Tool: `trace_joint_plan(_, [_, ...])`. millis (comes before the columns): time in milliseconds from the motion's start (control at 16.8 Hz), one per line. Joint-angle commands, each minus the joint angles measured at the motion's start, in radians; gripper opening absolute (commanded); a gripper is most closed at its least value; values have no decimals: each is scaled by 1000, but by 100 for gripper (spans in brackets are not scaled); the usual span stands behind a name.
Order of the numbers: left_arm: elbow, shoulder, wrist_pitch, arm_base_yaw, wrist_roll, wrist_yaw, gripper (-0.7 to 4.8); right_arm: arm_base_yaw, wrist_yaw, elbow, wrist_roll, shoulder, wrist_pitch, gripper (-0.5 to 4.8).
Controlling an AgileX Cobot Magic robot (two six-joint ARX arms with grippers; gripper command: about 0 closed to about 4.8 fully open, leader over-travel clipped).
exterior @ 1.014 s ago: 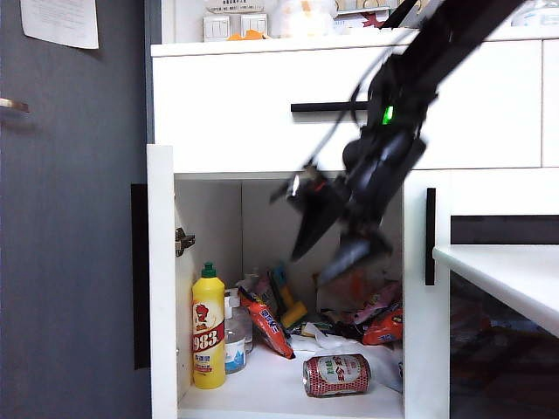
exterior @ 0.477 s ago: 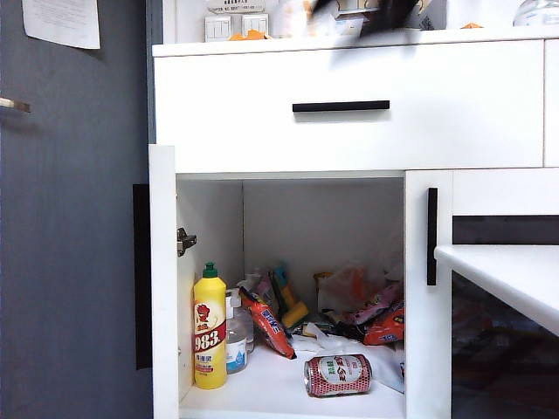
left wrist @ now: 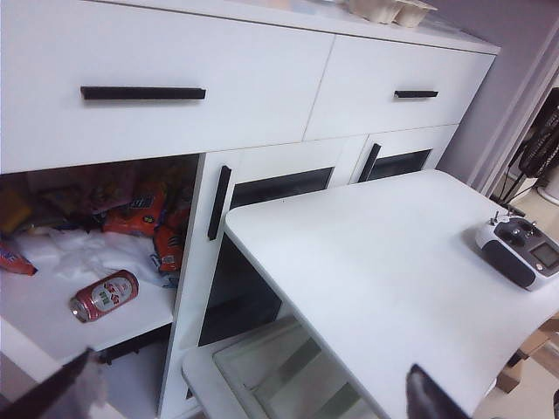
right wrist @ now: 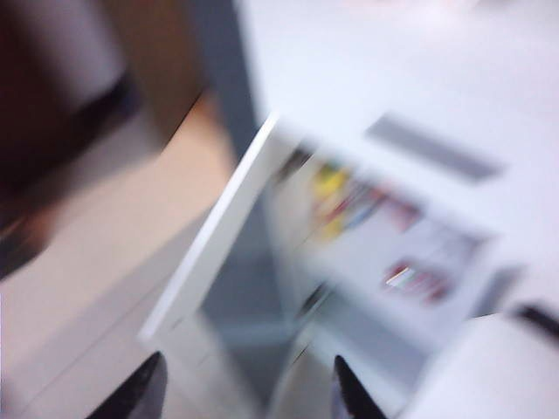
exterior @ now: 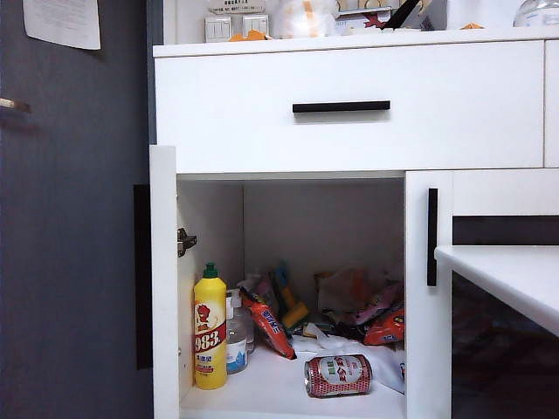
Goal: Open the left door of the white cabinet, pick up a can of beverage from the table on the right, place it inside the cabinet, and finally close the cabinet door.
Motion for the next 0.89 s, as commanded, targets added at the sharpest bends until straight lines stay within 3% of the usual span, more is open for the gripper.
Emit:
trace_joint_plan(60, [1,2,16,1,14,8,479,2,120,2,22,-182,29,241])
trace_joint_plan(537, [1,40,23,0,13,27,479,-41,217,-59,30,-480,-83,241])
trace_joint_plan(656, [1,95,2,0,-28,32,479,-41,178,-224,-11,-525,-76,241])
trace_joint_plan(895, [1,192,-11,0,-65,37,479,-40,50,-638,-31,-636,178,241])
